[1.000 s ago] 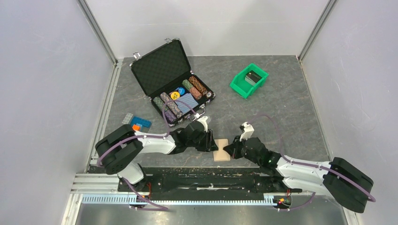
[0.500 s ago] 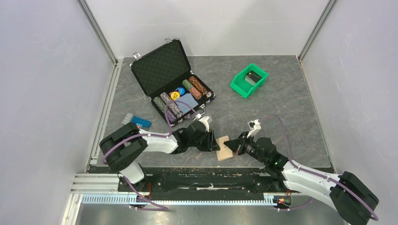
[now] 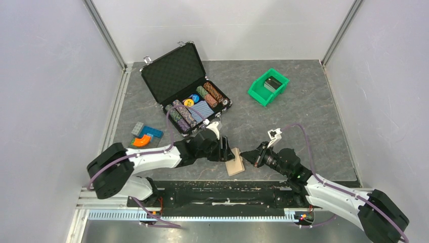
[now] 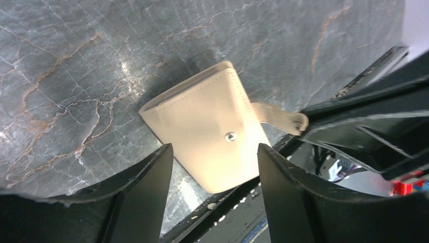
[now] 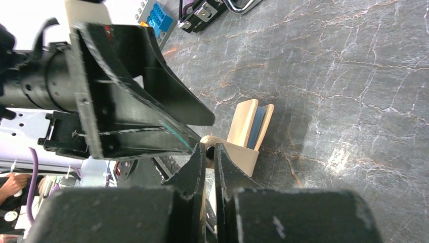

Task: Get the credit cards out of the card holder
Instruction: Open the card holder at the corner of the board.

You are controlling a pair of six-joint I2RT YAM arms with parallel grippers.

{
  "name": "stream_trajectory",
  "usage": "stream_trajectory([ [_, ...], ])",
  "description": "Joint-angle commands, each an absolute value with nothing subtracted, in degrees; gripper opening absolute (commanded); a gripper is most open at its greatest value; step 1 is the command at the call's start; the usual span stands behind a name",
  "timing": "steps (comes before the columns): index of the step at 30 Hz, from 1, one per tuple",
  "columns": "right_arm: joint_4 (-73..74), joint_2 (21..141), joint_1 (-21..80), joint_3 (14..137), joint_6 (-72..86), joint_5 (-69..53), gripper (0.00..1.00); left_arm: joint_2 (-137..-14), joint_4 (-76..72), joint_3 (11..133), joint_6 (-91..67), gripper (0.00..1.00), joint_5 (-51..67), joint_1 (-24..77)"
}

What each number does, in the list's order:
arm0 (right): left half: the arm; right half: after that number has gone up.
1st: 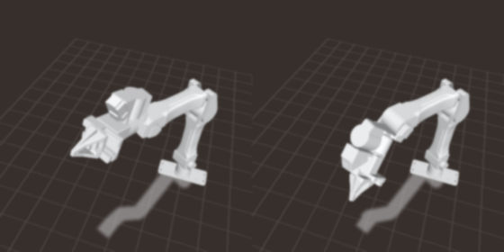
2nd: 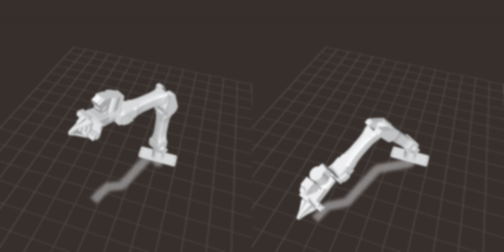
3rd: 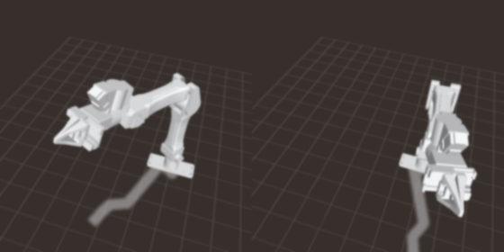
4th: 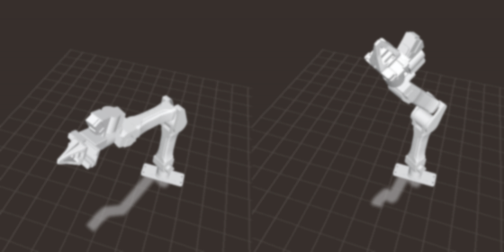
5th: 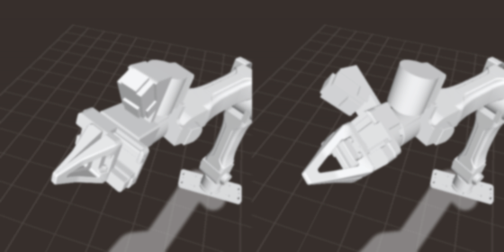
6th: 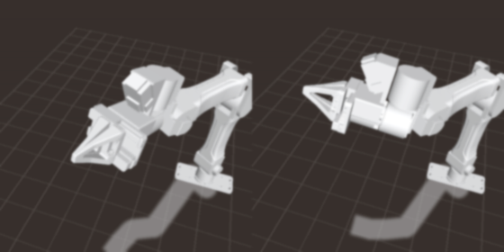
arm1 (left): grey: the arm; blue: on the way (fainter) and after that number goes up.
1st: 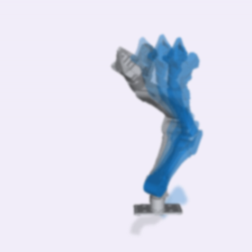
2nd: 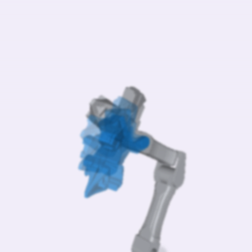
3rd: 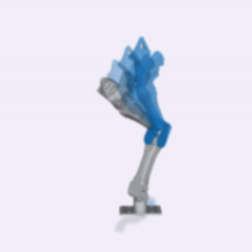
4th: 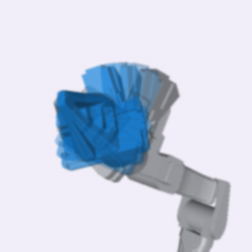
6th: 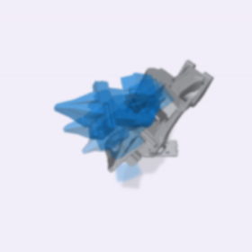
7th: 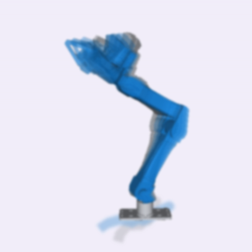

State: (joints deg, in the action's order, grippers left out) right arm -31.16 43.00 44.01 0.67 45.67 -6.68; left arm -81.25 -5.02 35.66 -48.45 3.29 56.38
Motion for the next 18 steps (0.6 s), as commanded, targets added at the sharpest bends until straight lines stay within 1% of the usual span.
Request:
stream_trajectory([
  [1,-33.4,42.79,43.89,2.43,47.68,-8.68,0.0,-76.06,-1.82,36.91,-50.36,0.71,0.26,56.69],
  [9,-36.14,42.37,43.95,2.51,50.08,-10.94,0.0,-73.13,-0.65,38.03,-49.78,0.8,-1.13,56.68],
  [12,-36.76,42.4,43.95,2.63,50.46,-12.15,0.0,-74.69,-0.73,39.12,-49.07,0.82,-0.27,56.69],
  [14,-36.97,42.29,43.95,2.64,50.58,-12.73,0.0,-76.4,-1.0,40.33,-48.48,0.82,2.36,56.69],
  [18,-36.48,41.53,43.93,2.53,50.75,-12.27,0.0,-79.08,-1.59,41.62,-48.11,0.82,3.3,56.69],
])
